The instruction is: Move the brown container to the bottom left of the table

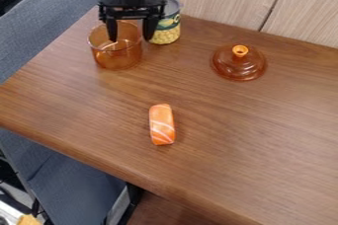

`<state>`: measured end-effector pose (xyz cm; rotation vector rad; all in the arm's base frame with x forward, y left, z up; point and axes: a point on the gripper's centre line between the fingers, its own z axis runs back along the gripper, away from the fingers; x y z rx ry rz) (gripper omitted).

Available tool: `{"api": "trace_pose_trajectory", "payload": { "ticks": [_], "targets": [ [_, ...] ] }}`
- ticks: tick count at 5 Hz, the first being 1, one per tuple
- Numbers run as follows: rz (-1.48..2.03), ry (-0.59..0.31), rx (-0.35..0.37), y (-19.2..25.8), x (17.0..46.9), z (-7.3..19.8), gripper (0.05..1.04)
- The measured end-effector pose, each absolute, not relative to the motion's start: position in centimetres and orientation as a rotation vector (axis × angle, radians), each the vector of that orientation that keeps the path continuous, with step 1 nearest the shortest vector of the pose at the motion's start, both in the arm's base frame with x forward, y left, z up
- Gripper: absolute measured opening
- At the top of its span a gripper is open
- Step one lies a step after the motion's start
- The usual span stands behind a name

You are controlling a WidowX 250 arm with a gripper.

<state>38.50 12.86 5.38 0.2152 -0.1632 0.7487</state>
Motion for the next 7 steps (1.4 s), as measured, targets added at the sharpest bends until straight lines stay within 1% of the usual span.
{"api": "trace_pose_trajectory", "payload": {
  "ticks": [1,2,3,4,5,6,7],
  "targets": [
    [0.733,-0.15,0.152,12.6,38.6,4.9,0.654],
    [0.717,-0.147,0.127,12.3,38.5,4.5,0.347],
    [0.711,-0.146,0.119,12.1,38.5,4.3,0.143],
    [0.716,-0.137,0.097,12.2,38.2,4.5,0.081],
    [0.727,-0.143,0.09,12.3,37.9,5.4,0.081],
    [0.72,-0.155,0.081,11.8,37.3,7.4,0.081],
    [0.692,-0.199,0.038,9.9,36.6,9.7,0.081]
  ]
}}
